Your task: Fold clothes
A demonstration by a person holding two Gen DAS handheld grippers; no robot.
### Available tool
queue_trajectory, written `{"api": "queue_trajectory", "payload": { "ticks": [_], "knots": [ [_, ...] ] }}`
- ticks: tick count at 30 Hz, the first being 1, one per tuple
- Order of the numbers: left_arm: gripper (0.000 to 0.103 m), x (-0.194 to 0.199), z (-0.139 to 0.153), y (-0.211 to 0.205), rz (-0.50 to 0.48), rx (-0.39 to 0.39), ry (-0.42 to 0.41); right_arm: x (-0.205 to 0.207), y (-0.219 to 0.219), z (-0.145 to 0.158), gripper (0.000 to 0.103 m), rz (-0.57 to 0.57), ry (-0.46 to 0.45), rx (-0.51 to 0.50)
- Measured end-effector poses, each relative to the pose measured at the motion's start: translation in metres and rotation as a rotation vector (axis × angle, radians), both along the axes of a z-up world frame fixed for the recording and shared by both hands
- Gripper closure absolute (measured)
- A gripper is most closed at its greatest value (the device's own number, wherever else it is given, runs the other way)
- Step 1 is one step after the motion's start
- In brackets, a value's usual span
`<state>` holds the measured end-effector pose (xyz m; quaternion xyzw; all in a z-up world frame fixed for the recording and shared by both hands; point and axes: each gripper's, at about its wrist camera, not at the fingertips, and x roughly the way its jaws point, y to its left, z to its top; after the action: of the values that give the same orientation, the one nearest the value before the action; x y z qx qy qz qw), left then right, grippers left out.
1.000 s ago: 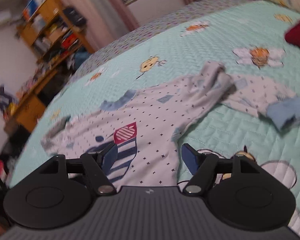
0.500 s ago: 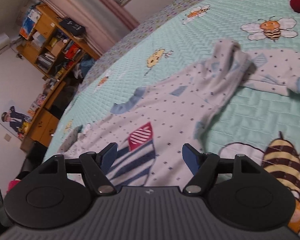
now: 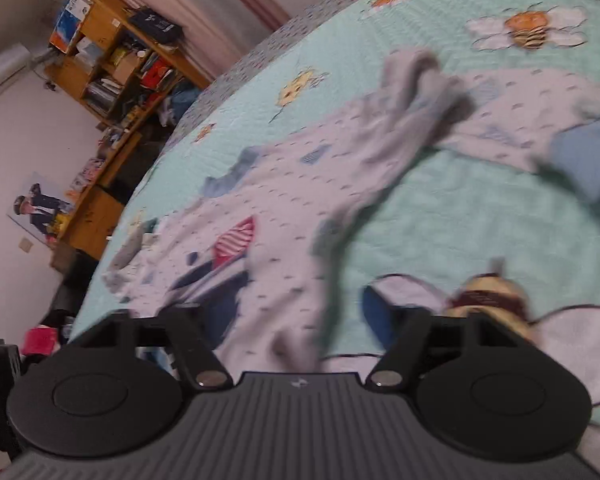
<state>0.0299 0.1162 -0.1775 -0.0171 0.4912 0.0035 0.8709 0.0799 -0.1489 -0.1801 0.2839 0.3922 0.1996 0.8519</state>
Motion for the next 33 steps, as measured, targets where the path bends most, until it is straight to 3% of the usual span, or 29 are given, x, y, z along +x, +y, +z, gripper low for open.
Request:
{"api": "queue_trajectory", "payload": {
  "ticks": [2,4,6,7,10,11,14,16,18,21,23,25,28,30,32,33],
  "knots": [
    [0.001,-0.003,0.001,0.006,-0.025,-0.016,-0.011,-0.006,-0.005,0.013,0.042,-0.04,-0.029,-0.132],
    [0.004,-0.004,0.004,0.011,-0.039,-0.024,-0.021,-0.011,-0.006,0.027,0.04,-0.051,-0.066,-0.161],
    [0.018,-0.005,0.01,0.013,-0.055,-0.013,-0.029,-0.015,-0.005,0.038,0.04,-0.053,-0.103,-0.15],
    [0.02,-0.005,0.015,0.013,-0.06,-0.005,-0.042,-0.017,-0.003,0.043,0.04,-0.051,-0.122,-0.125],
    [0.012,-0.003,0.033,0.019,-0.049,0.002,-0.1,-0.015,0.021,0.052,0.04,-0.027,-0.165,-0.122],
    [0.003,-0.002,0.036,0.022,-0.042,0.001,-0.113,-0.015,0.029,0.052,0.04,0.004,-0.176,-0.108],
    [0.004,0.011,0.018,0.034,0.001,0.028,-0.025,-0.014,0.057,0.044,0.036,0.123,-0.169,-0.111],
    [0.002,0.014,0.006,0.048,0.028,-0.026,0.008,-0.011,0.068,0.025,0.036,0.171,-0.093,-0.185],
    [0.005,0.009,0.011,0.057,0.032,-0.025,-0.015,-0.014,0.059,0.016,0.047,0.125,-0.069,-0.253],
    [0.013,0.005,0.021,0.071,0.07,-0.004,-0.02,-0.02,0.036,0.024,0.045,0.067,-0.066,-0.292],
    [0.013,-0.003,0.035,0.085,0.093,-0.076,-0.06,-0.026,0.023,0.039,0.044,0.008,-0.089,-0.305],
    [0.008,-0.009,0.043,0.092,0.074,-0.157,-0.09,-0.035,0.009,0.053,0.044,0.013,-0.112,-0.163],
    [0.006,-0.008,0.026,0.093,0.068,-0.177,-0.037,-0.045,0.013,0.057,0.037,0.101,-0.114,-0.043],
    [0.007,-0.006,0.01,0.091,0.066,-0.164,0.011,-0.046,0.027,0.039,0.032,0.151,-0.042,-0.027],
    [0.008,-0.014,0.018,0.089,0.061,-0.15,-0.004,-0.045,0.038,0.013,0.037,0.172,0.064,-0.104],
    [0.01,-0.018,0.022,0.089,0.058,-0.143,-0.012,-0.049,0.035,0.013,0.038,0.166,0.052,-0.082]
  ]
}}
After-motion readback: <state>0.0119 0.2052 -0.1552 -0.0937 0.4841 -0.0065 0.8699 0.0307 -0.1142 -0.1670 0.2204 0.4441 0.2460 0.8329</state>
